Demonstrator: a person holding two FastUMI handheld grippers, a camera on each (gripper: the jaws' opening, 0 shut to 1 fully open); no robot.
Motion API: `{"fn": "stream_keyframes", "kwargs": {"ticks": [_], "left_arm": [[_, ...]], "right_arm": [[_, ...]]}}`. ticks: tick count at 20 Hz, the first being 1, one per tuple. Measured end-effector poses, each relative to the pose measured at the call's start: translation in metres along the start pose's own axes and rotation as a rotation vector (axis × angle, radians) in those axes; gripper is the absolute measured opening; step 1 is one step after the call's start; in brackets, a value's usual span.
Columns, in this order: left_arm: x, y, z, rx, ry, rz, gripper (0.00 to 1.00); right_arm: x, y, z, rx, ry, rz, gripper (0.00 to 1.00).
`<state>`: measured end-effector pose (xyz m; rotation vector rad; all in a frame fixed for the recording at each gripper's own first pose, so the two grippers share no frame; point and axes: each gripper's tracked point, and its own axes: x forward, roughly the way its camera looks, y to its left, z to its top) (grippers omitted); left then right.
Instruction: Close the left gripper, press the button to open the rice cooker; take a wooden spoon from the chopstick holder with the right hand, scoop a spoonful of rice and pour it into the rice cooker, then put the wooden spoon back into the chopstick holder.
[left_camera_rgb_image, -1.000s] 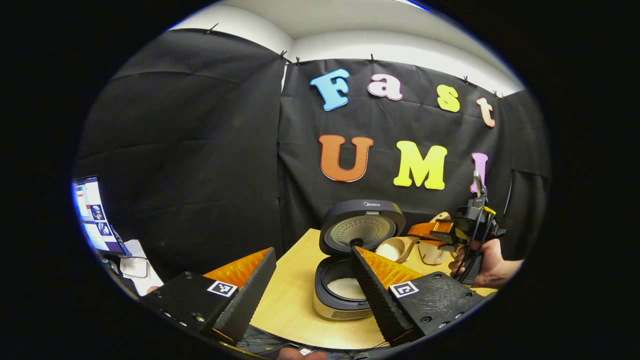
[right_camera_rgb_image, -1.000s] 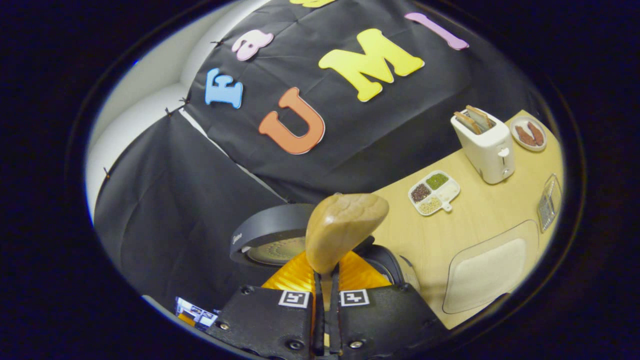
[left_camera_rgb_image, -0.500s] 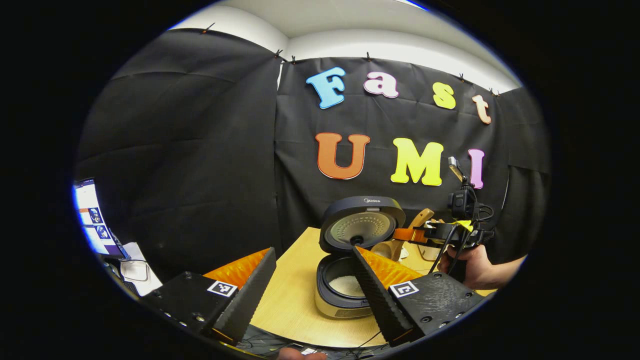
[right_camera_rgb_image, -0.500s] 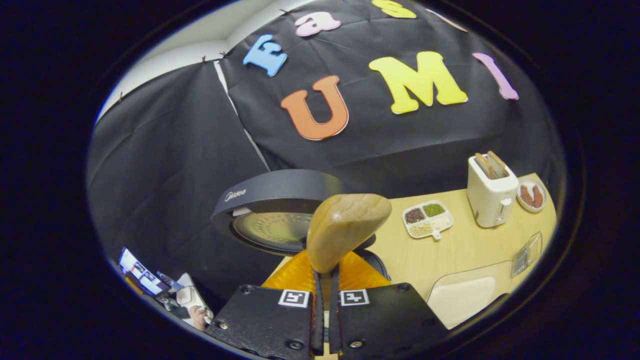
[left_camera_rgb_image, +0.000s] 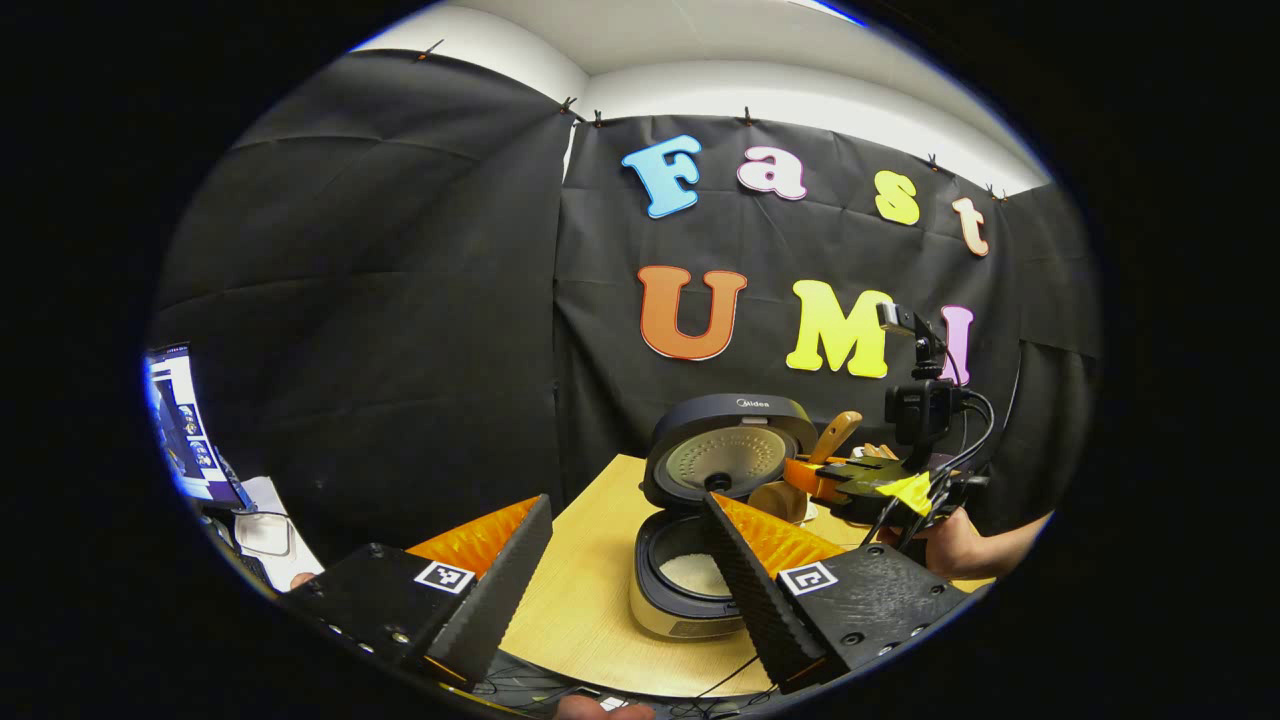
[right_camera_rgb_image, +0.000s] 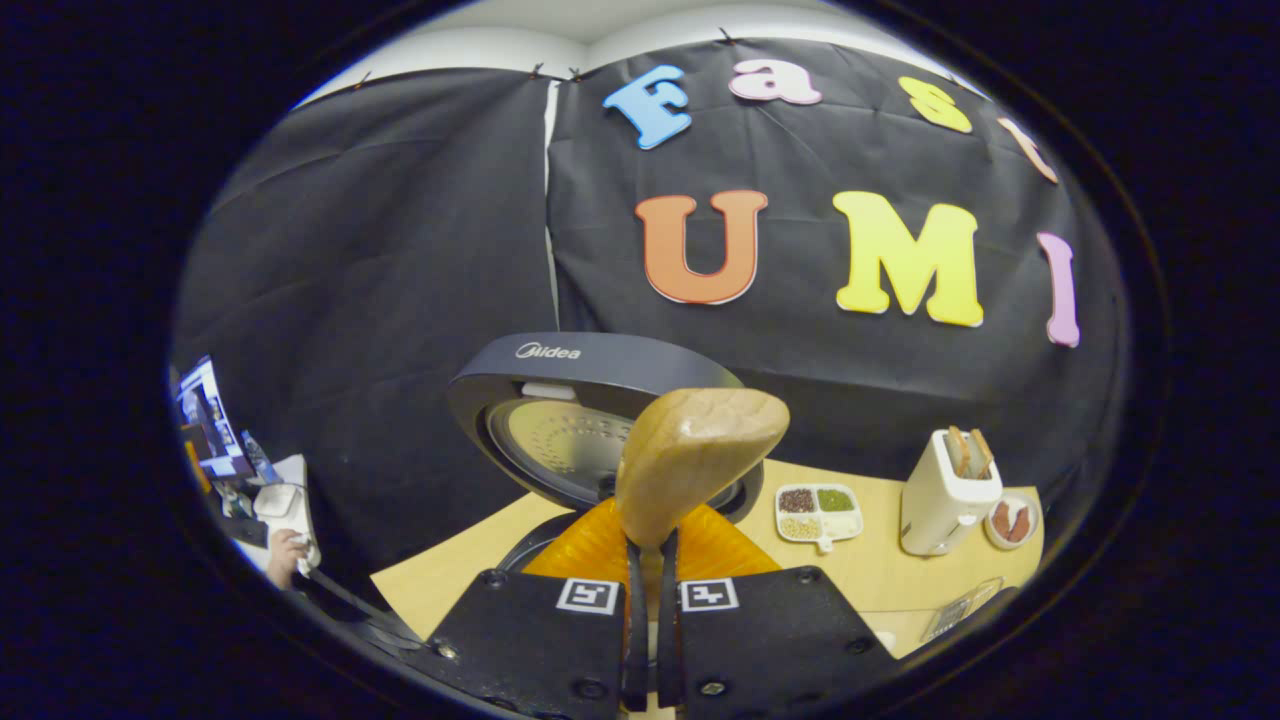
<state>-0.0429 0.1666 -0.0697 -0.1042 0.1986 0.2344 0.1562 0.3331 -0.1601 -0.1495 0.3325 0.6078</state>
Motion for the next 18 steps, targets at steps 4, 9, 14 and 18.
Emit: {"fn": "stream_keyframes", "kwargs": {"ticks": [4, 9, 14, 18], "left_arm": [[-0.001, 0.002, 0.0, -0.003, -0.004, -0.001, 0.95], [0.0, 0.002, 0.0, -0.018, -0.006, 0.0, 0.95], [-0.002, 0.003, 0.003, -0.018, -0.012, -0.003, 0.95], [-0.003, 0.001, 0.001, -0.019, -0.008, -0.003, 0.95]], "right_arm": [[0.0, 0.005, 0.002, -0.141, -0.03, -0.017, 0.09], [-0.002, 0.012, 0.003, -0.267, -0.061, -0.032, 0.1], [-0.003, 0.009, 0.002, -0.209, -0.049, -0.028, 0.09], [-0.01, 0.005, 0.001, -0.064, -0.032, 0.0, 0.09]]}}
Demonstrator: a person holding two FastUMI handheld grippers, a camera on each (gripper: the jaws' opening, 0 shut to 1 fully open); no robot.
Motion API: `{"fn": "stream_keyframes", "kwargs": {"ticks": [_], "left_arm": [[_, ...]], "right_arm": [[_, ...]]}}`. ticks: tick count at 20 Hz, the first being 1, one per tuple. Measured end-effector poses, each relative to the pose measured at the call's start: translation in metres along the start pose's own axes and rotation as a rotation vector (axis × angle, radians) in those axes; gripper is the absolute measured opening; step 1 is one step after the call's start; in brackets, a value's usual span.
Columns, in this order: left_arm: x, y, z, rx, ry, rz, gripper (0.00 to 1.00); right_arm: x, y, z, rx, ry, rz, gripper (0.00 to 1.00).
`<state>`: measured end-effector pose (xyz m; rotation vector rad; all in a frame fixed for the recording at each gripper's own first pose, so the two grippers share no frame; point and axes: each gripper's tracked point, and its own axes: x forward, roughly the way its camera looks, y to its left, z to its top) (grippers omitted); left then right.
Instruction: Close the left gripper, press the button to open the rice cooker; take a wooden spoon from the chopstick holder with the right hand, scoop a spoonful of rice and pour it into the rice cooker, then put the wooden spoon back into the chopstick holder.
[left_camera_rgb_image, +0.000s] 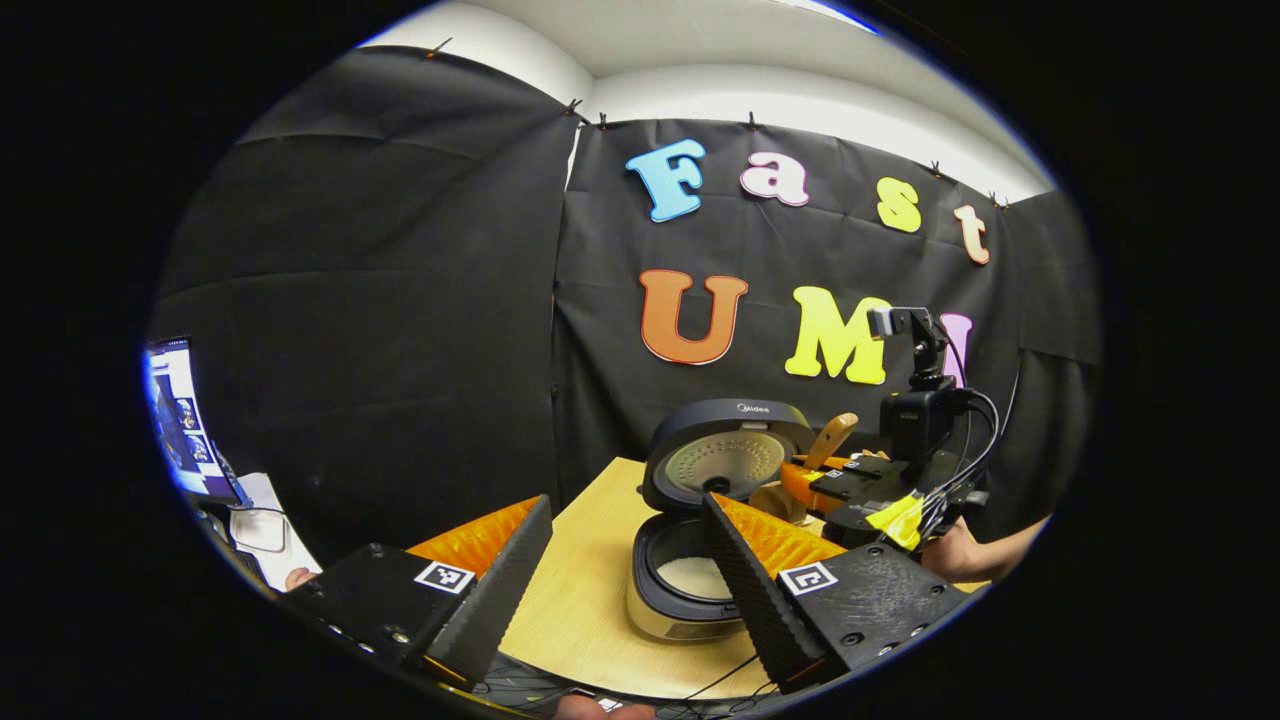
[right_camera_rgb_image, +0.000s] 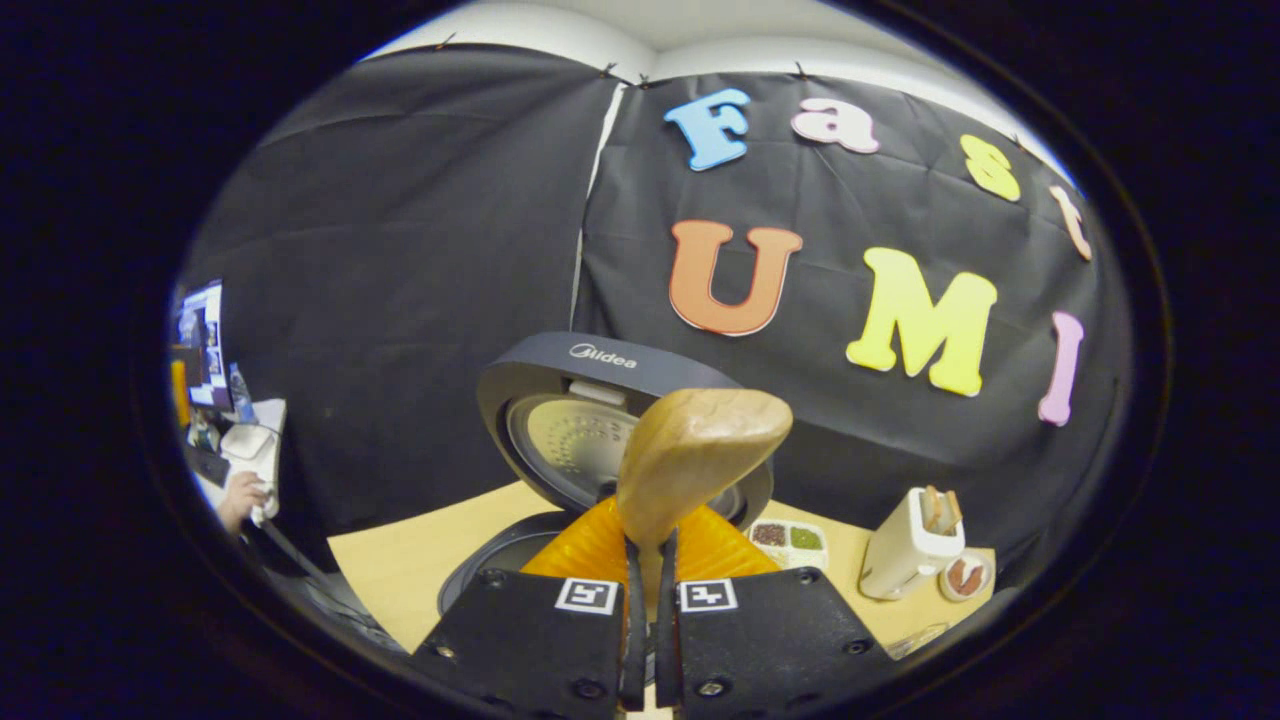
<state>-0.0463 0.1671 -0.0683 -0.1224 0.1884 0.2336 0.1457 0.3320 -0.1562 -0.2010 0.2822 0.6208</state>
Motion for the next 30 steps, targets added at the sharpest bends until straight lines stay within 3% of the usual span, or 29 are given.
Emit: {"fn": "stream_keyframes", "kwargs": {"ticks": [7, 12, 16, 21, 25, 26, 27, 30], "left_arm": [[0.003, -0.025, 0.007, 0.009, -0.004, -0.024, 0.95], [0.009, -0.052, 0.015, 0.042, -0.024, -0.055, 0.95], [0.016, -0.085, 0.016, 0.058, -0.032, -0.079, 0.95], [0.022, -0.131, 0.016, 0.074, -0.04, -0.123, 0.95], [0.03, -0.163, 0.013, 0.068, -0.035, -0.146, 0.95], [0.032, -0.169, 0.014, 0.068, -0.035, -0.15, 0.95], [0.033, -0.174, 0.014, 0.067, -0.036, -0.153, 0.95], [0.035, -0.182, 0.013, 0.07, -0.029, -0.144, 0.95]], "right_arm": [[-0.032, -0.02, 0.023, 0.329, -0.029, 0.087, 0.09], [-0.075, -0.077, 0.036, 0.538, -0.065, 0.083, 0.09], [-0.115, -0.15, 0.026, 0.642, -0.091, 0.005, 0.09], [-0.162, -0.25, -0.009, 0.728, -0.111, -0.154, 0.09], [-0.197, -0.324, -0.052, 0.793, -0.105, -0.294, 0.09], [-0.202, -0.34, -0.065, 0.808, -0.098, -0.326, 0.04], [-0.206, -0.353, -0.077, 0.823, -0.085, -0.354, 0.09], [-0.208, -0.385, -0.116, 0.844, -0.045, -0.415, 0.09]]}}
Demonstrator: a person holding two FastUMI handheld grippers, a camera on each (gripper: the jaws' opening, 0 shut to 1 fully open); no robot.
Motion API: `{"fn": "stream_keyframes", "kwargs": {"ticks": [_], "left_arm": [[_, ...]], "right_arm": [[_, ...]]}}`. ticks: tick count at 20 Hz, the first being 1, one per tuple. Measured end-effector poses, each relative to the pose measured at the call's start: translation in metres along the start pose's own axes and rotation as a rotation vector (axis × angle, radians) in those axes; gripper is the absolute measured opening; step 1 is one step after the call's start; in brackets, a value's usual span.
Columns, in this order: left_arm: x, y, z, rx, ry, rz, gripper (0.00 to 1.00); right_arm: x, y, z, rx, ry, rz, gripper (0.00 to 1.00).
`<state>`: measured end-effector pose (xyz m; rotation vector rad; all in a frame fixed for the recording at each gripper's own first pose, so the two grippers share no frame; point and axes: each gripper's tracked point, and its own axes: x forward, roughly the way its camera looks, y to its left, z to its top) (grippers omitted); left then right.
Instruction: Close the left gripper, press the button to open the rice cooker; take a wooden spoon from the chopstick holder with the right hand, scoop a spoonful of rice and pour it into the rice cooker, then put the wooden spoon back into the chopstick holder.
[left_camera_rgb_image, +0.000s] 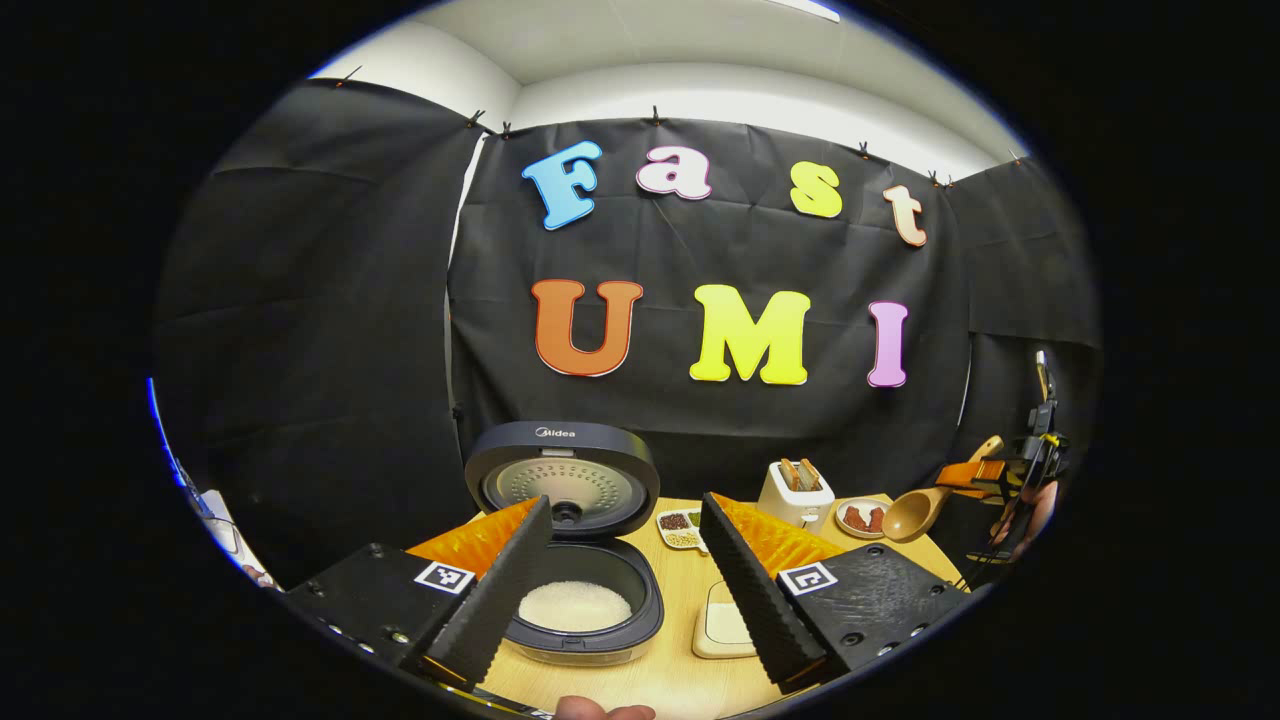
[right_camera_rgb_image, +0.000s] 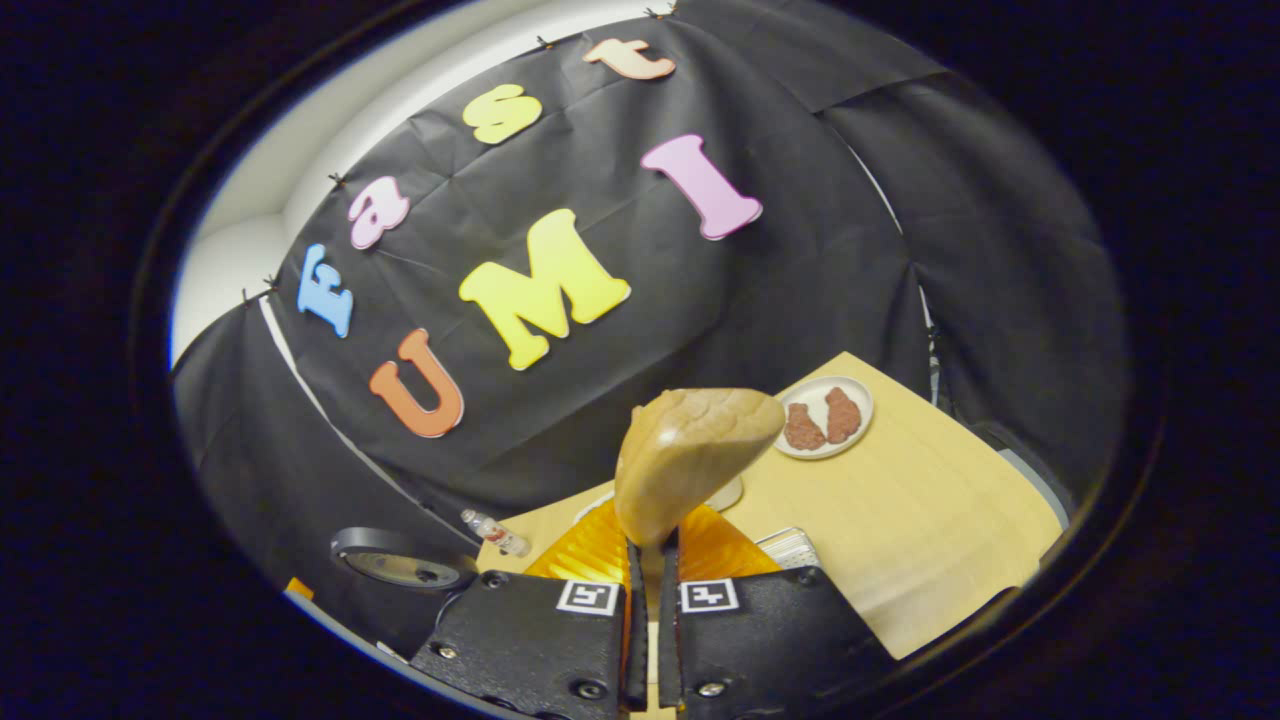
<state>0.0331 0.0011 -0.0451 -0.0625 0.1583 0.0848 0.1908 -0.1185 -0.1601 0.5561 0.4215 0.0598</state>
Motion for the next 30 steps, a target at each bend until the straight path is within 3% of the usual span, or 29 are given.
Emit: {"fn": "stream_keyframes", "kwargs": {"ticks": [5, 10, 21, 26, 28, 29, 30], "left_arm": [[0.0, -0.003, 0.002, -0.003, 0.011, 0.032, 0.95], [0.001, -0.004, 0.0, -0.003, 0.032, 0.061, 0.95], [0.001, 0.002, -0.001, 0.013, 0.064, 0.111, 0.95], [0.003, 0.003, 0.004, 0.012, 0.057, 0.107, 0.95], [0.005, 0.001, 0.006, 0.007, 0.05, 0.095, 0.95], [0.006, 0.001, 0.008, 0.005, 0.044, 0.088, 0.95], [0.008, 0.0, 0.01, 0.002, 0.036, 0.08, 0.95]], "right_arm": [[0.038, -0.06, -0.024, -0.055, 0.049, -0.066, 0.09], [0.071, -0.088, -0.056, -0.107, 0.119, -0.078, 0.09], [0.122, -0.114, -0.11, -0.225, 0.19, -0.075, 0.14], [0.122, -0.113, -0.104, -0.245, 0.158, -0.063, 0.19], [0.115, -0.111, -0.094, -0.264, 0.129, -0.073, 0.35], [0.109, -0.112, -0.086, -0.272, 0.111, -0.089, 0.52], [0.103, -0.115, -0.079, -0.282, 0.093, -0.117, 0.61]]}}
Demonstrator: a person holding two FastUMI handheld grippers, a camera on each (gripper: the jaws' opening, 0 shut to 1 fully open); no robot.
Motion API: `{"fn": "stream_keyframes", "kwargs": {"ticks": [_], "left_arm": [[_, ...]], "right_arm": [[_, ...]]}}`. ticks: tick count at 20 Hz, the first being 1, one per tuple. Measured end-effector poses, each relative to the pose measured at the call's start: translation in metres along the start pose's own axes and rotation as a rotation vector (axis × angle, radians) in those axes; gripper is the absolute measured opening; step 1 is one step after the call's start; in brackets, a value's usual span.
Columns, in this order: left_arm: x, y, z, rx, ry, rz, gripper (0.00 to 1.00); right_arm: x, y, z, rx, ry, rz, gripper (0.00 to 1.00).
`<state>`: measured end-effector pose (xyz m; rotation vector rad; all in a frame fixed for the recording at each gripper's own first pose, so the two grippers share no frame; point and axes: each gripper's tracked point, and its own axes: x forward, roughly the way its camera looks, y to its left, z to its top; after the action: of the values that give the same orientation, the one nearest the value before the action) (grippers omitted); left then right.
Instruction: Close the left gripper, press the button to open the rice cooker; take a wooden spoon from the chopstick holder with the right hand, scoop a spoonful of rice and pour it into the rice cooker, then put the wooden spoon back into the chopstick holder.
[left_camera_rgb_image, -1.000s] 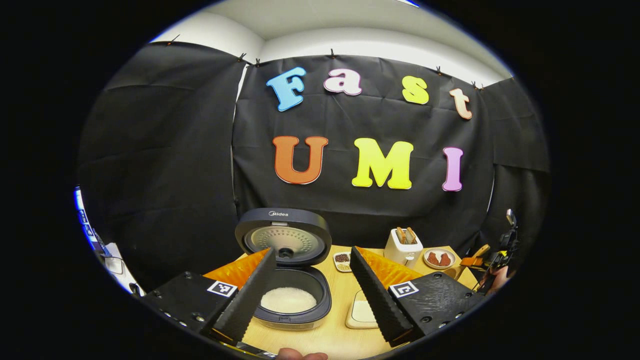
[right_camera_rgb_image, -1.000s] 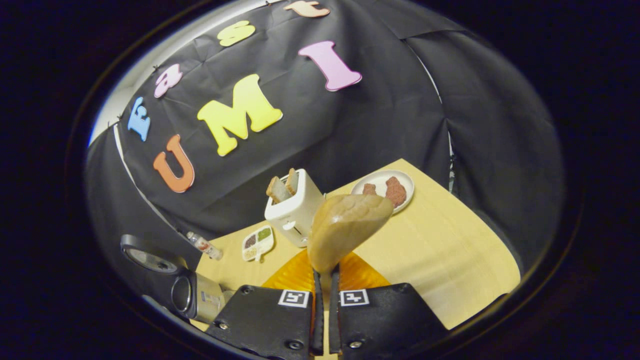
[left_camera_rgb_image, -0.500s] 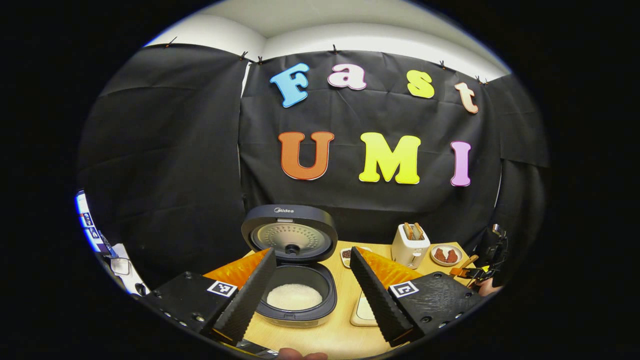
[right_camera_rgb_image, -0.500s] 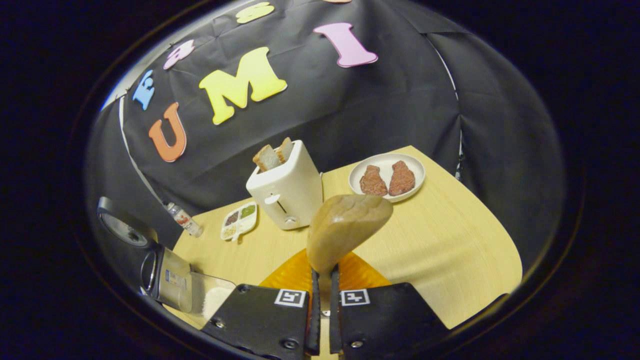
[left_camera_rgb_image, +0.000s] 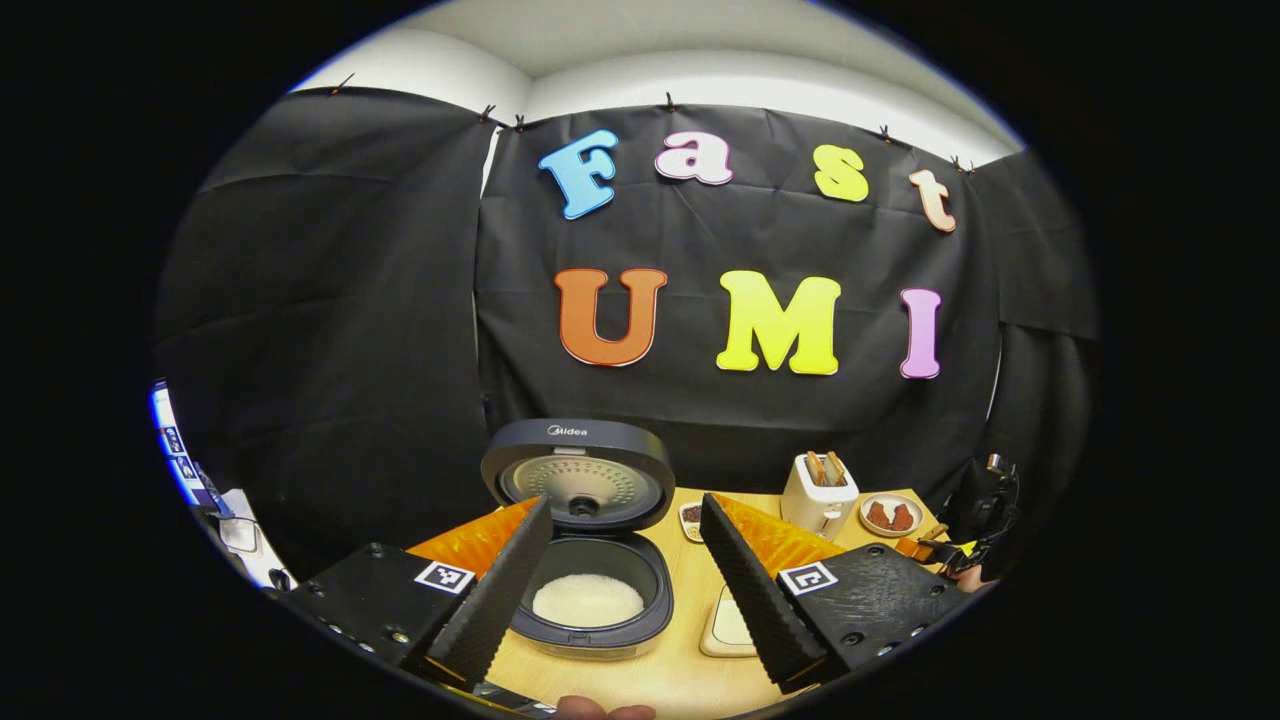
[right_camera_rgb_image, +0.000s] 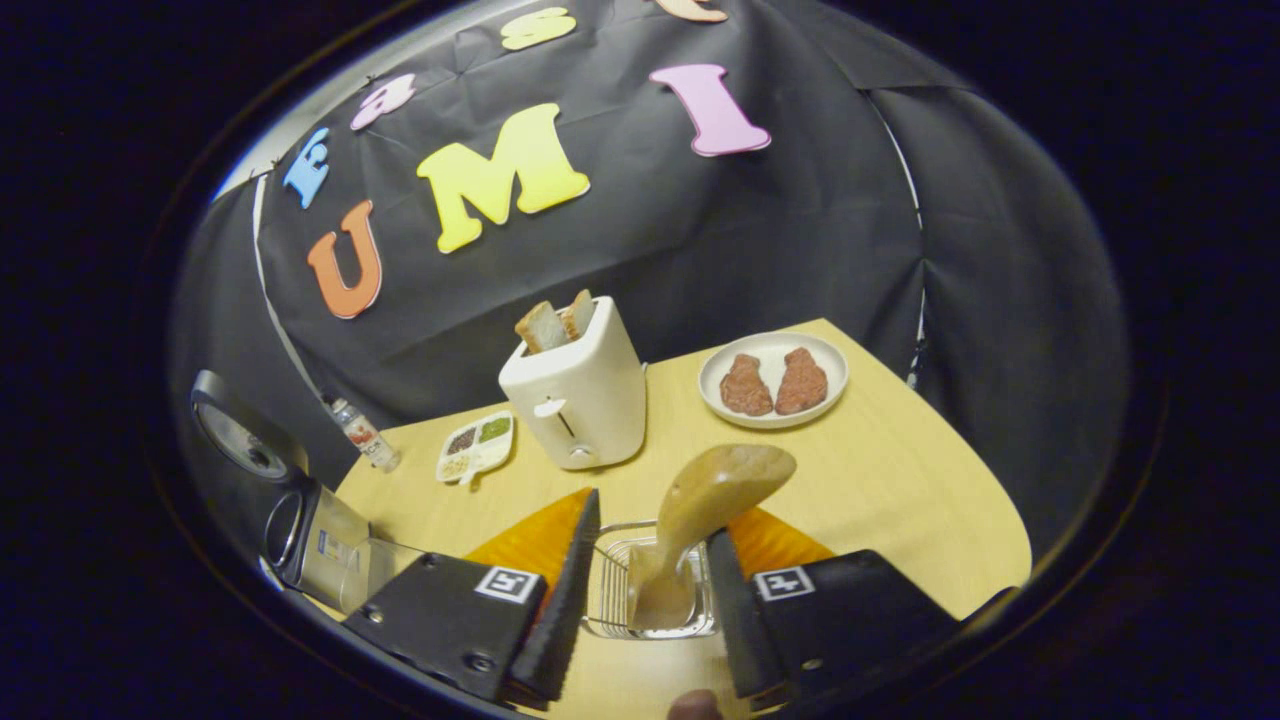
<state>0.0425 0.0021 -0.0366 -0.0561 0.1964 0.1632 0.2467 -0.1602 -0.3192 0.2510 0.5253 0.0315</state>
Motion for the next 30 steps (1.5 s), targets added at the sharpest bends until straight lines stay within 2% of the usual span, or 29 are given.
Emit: {"fn": "stream_keyframes", "kwargs": {"ticks": [1, 2, 3, 4, 6, 7, 8, 9, 12, 13, 14, 16, 17, 18, 19, 20, 21, 24, 25, 29, 30], "left_arm": [[0.001, -0.001, 0.003, -0.004, -0.007, -0.009, 0.95], [0.002, -0.002, 0.006, -0.01, -0.016, -0.019, 0.95], [0.002, -0.003, 0.009, -0.015, -0.025, -0.029, 0.91], [0.004, -0.003, 0.013, -0.018, -0.035, -0.038, 0.95], [0.007, 0.0, 0.023, -0.014, -0.058, -0.051, 0.95], [0.009, 0.002, 0.028, -0.01, -0.07, -0.055, 0.95], [0.011, 0.006, 0.035, -0.003, -0.084, -0.054, 0.85], [0.014, 0.011, 0.043, 0.007, -0.098, -0.049, 0.95], [0.029, 0.025, 0.06, 0.016, -0.125, -0.021, 0.95], [0.036, 0.028, 0.065, 0.006, -0.127, -0.02, 0.86], [0.045, 0.031, 0.069, -0.003, -0.127, -0.019, 0.95], [0.068, 0.04, 0.071, -0.01, -0.108, -0.014, 0.95], [0.082, 0.044, 0.07, -0.009, -0.093, -0.012, 1.0], [0.095, 0.046, 0.067, -0.012, -0.07, -0.016, 1.0], [0.109, 0.046, 0.063, -0.017, -0.045, -0.023, 0.95], [0.122, 0.047, 0.059, -0.02, -0.019, -0.028, 0.95], [0.134, 0.049, 0.057, -0.019, -0.005, -0.028, 0.95], [0.164, 0.054, 0.052, -0.02, 0.022, -0.038, 0.95], [0.172, 0.055, 0.049, -0.021, 0.036, -0.042, 0.95], [0.191, 0.06, 0.03, -0.004, 0.107, -0.046, 0.95], [0.193, 0.061, 0.026, -0.003, 0.123, -0.049, 0.96]], "right_arm": [[-0.007, -0.006, 0.006, -0.009, -0.017, -0.032, 0.8], [-0.015, -0.012, 0.014, -0.016, -0.041, -0.061, 0.8], [-0.024, -0.017, 0.022, -0.024, -0.063, -0.087, 0.81], [-0.034, -0.02, 0.03, -0.032, -0.084, -0.105, 0.81], [-0.056, -0.019, 0.051, -0.048, -0.131, -0.123, 0.87], [-0.067, -0.017, 0.063, -0.061, -0.157, -0.128, 0.84], [-0.079, -0.012, 0.074, -0.076, -0.184, -0.127, 0.89], [-0.092, -0.005, 0.086, -0.092, -0.216, -0.124, 0.94], [-0.136, 0.02, 0.117, -0.112, -0.32, -0.108, 0.96], [-0.149, 0.029, 0.122, -0.118, -0.335, -0.1, 0.98], [-0.164, 0.038, 0.128, -0.124, -0.358, -0.094, 1.0], [-0.187, 0.052, 0.129, -0.134, -0.376, -0.078, 1.0], [-0.201, 0.058, 0.126, -0.14, -0.379, -0.071, 1.0], [-0.211, 0.062, 0.125, -0.146, -0.386, -0.071, 1.0], [-0.223, 0.065, 0.123, -0.154, -0.392, -0.075, 1.0], [-0.234, 0.066, 0.117, -0.158, -0.394, -0.08, 0.96], [-0.245, 0.067, 0.11, -0.157, -0.388, -0.088, 1.0], [-0.27, 0.064, 0.09, -0.152, -0.365, -0.126, 1.0], [-0.278, 0.062, 0.087, -0.163, -0.364, -0.147, 0.96], [-0.304, 0.056, 0.081, -0.189, -0.38, -0.211, 0.96], [-0.307, 0.056, 0.08, -0.188, -0.385, -0.218, 1.0]]}}
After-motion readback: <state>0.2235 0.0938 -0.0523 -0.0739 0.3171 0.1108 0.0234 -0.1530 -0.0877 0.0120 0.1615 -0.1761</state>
